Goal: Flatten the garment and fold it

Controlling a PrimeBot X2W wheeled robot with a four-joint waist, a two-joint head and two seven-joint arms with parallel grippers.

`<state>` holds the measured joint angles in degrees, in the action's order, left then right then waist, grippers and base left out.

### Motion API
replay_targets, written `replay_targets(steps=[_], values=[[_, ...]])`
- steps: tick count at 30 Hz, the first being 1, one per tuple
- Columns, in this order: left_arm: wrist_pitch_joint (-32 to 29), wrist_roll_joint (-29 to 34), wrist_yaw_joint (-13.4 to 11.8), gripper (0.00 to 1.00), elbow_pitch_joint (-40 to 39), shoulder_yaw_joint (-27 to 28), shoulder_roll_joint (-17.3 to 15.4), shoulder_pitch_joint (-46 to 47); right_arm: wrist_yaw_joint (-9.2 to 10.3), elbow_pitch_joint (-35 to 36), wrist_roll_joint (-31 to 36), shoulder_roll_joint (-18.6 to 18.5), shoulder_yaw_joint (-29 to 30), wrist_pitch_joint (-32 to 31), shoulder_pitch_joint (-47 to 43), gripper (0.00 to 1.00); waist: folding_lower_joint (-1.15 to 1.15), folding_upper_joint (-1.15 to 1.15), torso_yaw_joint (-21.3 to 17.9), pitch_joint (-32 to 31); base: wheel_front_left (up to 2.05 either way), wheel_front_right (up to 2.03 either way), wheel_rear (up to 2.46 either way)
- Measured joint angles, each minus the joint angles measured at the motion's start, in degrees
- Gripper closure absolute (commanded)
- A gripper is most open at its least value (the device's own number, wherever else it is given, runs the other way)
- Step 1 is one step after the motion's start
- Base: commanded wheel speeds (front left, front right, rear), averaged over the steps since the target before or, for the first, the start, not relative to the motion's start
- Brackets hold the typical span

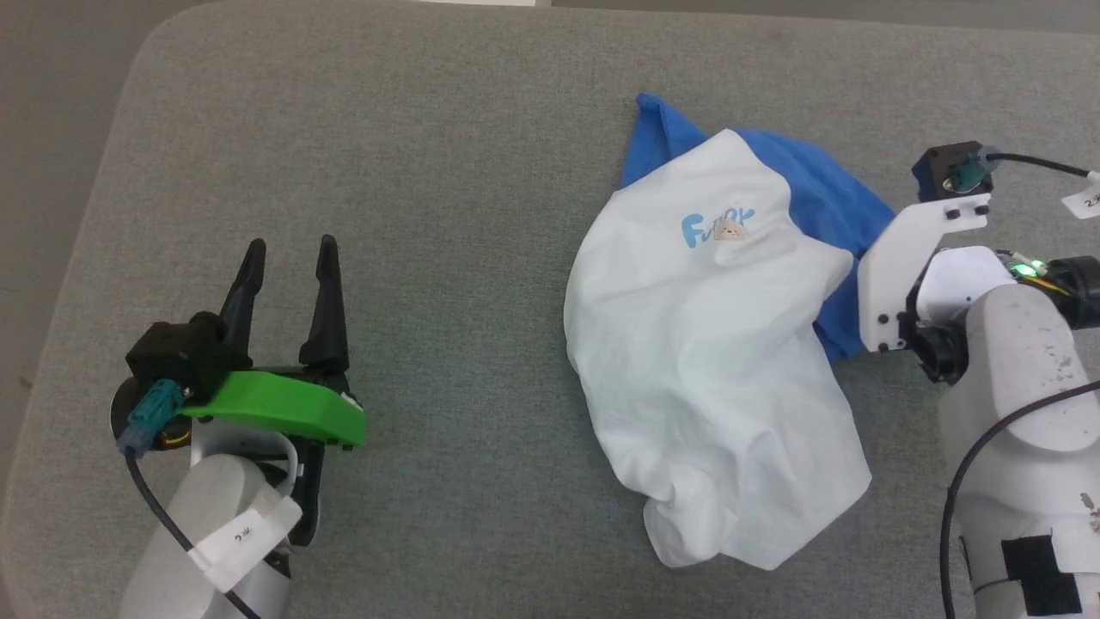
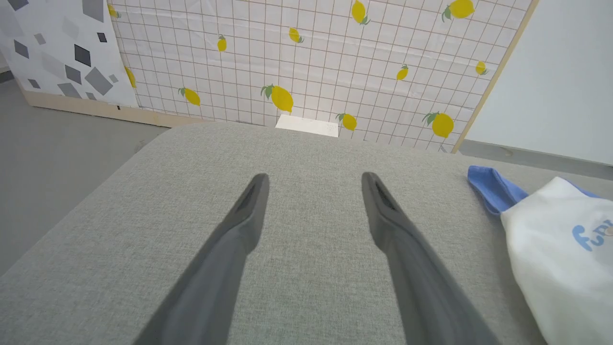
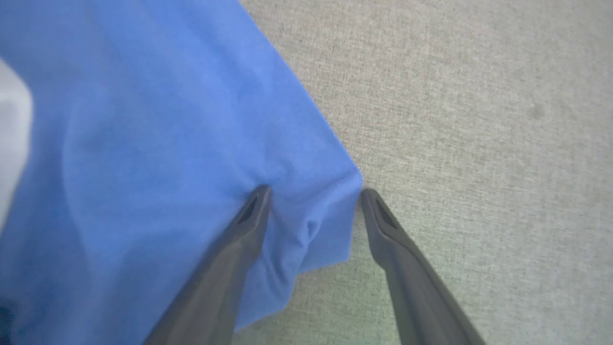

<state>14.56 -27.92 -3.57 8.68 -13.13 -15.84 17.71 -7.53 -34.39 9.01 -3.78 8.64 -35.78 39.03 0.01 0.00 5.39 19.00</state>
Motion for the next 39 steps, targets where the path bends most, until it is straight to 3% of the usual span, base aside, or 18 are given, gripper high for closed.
replay_targets(steps=[5,11,15,21,22,23,28,32,39], values=[[0.0,0.3,0.5,0.00,0.9,0.2,0.7,-0.3,-0.04,1.0,-4.8,1.2,2.0,4.7,-0.7,1.00,0.00,0.00,-0.4,-1.3,0.00,0.00,0.00],[0.2,0.3,0.5,0.00,1.9,0.0,1.2,-1.6,-0.04,14.1,-9.1,0.4,9.3,9.8,-5.2,1.00,0.00,0.00,-2.1,-4.9,0.00,0.00,0.00],[0.1,0.3,0.5,0.00,2.0,-0.2,1.4,-2.8,-0.04,23.7,-9.4,-0.1,15.3,6.0,-14.9,1.00,0.00,0.00,-3.7,-7.2,0.00,0.00,0.00],[-0.4,0.1,0.5,0.00,2.2,-0.9,1.9,-3.5,-0.04,27.5,-11.2,0.7,17.8,-1.9,-30.4,1.00,0.00,0.00,-6.2,-9.4,0.00,0.00,0.00],[-0.5,0.1,0.5,0.00,2.3,-0.9,1.9,-3.6,-0.04,27.7,-12.0,0.8,17.6,-1.8,-31.2,0.63,0.00,0.00,-6.5,-9.6,0.00,0.00,0.00],[-0.9,0.1,0.5,0.00,2.4,-1.0,1.9,-3.7,-0.04,28.0,-12.8,1.0,17.6,-1.2,-31.6,0.00,0.00,0.00,-6.9,-9.8,0.00,0.00,0.00],[-3.2,-1.8,0.5,0.00,3.2,-1.5,2.4,-3.8,-0.04,29.4,-19.7,0.9,21.5,7.3,-30.5,0.00,0.00,0.00,-7.9,-11.1,0.00,0.00,0.00],[-7.2,-2.9,0.9,0.00,3.8,-3.0,3.6,-1.6,-0.04,30.4,-20.8,0.8,22.9,12.0,-29.4,0.00,0.00,0.00,-8.7,-11.6,0.00,0.00,0.00],[-25.5,-5.3,3.5,0.00,10.6,-9.0,7.0,15.0,-0.04,31.9,-22.4,0.9,18.9,12.6,-29.4,0.00,0.00,0.00,-11.3,-10.4,0.00,0.00,0.00]])
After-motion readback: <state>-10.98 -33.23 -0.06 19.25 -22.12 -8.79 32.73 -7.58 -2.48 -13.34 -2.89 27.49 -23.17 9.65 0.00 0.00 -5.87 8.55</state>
